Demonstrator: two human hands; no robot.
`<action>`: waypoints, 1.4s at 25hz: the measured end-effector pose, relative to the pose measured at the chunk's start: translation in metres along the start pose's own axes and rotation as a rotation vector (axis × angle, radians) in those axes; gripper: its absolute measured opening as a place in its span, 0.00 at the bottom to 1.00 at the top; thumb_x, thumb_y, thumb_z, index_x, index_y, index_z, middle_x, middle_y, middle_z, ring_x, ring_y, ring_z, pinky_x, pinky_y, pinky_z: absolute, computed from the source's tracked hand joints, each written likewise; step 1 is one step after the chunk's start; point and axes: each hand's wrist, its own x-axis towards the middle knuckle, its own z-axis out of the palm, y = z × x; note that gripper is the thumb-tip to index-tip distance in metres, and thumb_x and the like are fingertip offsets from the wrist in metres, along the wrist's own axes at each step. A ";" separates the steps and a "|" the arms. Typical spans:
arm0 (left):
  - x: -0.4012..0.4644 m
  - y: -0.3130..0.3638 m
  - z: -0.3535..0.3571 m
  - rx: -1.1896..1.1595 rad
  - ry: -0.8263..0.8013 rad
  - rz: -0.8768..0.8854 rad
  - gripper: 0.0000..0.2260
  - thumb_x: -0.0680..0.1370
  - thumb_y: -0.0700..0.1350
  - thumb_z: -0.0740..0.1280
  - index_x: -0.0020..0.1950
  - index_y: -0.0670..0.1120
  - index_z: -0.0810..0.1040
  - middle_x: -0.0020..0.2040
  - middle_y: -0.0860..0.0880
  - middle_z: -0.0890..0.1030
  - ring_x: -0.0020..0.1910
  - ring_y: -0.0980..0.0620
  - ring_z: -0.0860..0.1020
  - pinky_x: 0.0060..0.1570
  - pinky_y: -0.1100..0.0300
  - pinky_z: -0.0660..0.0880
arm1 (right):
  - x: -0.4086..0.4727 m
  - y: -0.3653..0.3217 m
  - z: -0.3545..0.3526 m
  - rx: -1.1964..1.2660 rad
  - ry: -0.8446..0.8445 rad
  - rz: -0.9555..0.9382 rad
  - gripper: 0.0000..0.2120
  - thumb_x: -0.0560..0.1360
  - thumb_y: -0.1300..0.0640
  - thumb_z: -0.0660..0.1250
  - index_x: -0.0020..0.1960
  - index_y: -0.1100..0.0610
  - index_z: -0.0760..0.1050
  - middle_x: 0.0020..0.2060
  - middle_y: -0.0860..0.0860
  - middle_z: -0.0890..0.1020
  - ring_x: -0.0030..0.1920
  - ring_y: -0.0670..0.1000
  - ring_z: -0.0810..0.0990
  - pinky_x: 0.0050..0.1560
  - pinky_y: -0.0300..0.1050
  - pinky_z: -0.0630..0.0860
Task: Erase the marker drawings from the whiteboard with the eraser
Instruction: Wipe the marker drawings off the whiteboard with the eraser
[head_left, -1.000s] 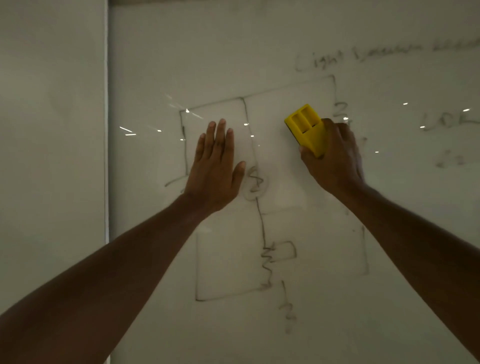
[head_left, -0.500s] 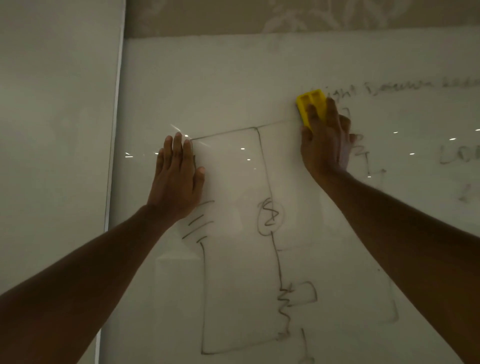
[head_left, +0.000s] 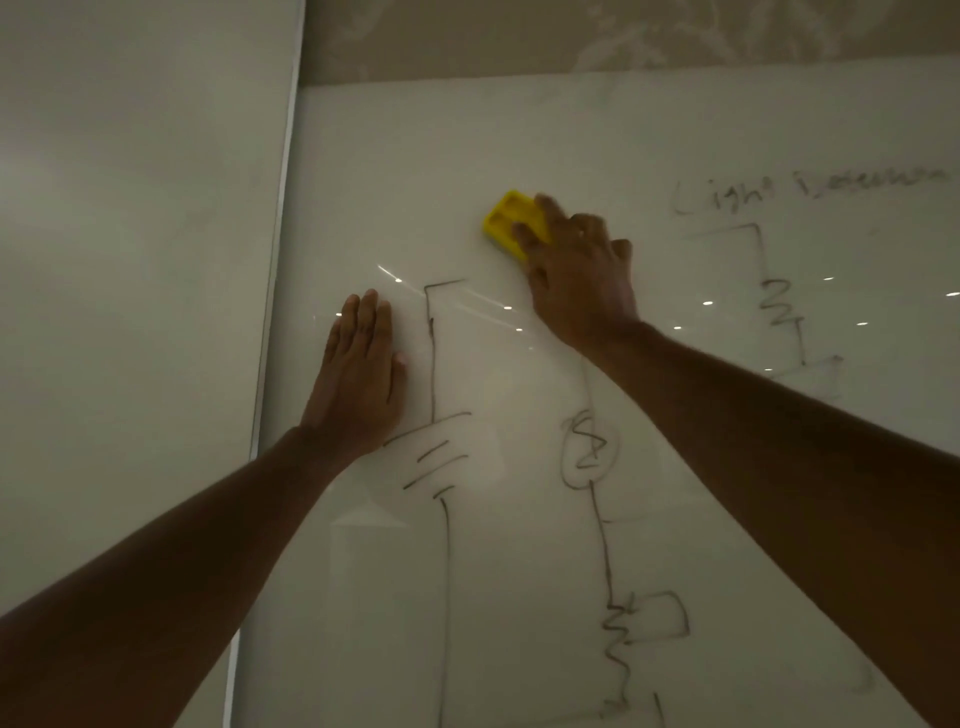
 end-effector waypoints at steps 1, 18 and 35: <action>-0.001 -0.003 -0.001 -0.024 -0.009 0.002 0.28 0.83 0.44 0.52 0.78 0.26 0.63 0.77 0.25 0.65 0.78 0.24 0.62 0.76 0.31 0.61 | 0.006 -0.007 -0.001 0.015 0.022 0.077 0.22 0.79 0.55 0.61 0.73 0.46 0.69 0.78 0.53 0.64 0.64 0.65 0.72 0.54 0.59 0.70; -0.016 -0.020 -0.011 -0.165 0.025 -0.090 0.34 0.70 0.27 0.56 0.77 0.26 0.63 0.76 0.26 0.68 0.77 0.24 0.64 0.75 0.31 0.61 | -0.020 -0.068 0.020 0.042 0.039 -0.267 0.20 0.79 0.52 0.62 0.71 0.47 0.72 0.76 0.55 0.68 0.61 0.65 0.75 0.51 0.58 0.71; -0.036 -0.034 -0.012 -0.018 -0.064 -0.033 0.34 0.70 0.30 0.55 0.79 0.30 0.65 0.80 0.29 0.64 0.79 0.24 0.61 0.76 0.31 0.59 | -0.191 -0.112 0.030 0.190 -0.145 -0.859 0.23 0.76 0.54 0.68 0.70 0.47 0.73 0.76 0.54 0.69 0.64 0.62 0.75 0.52 0.55 0.70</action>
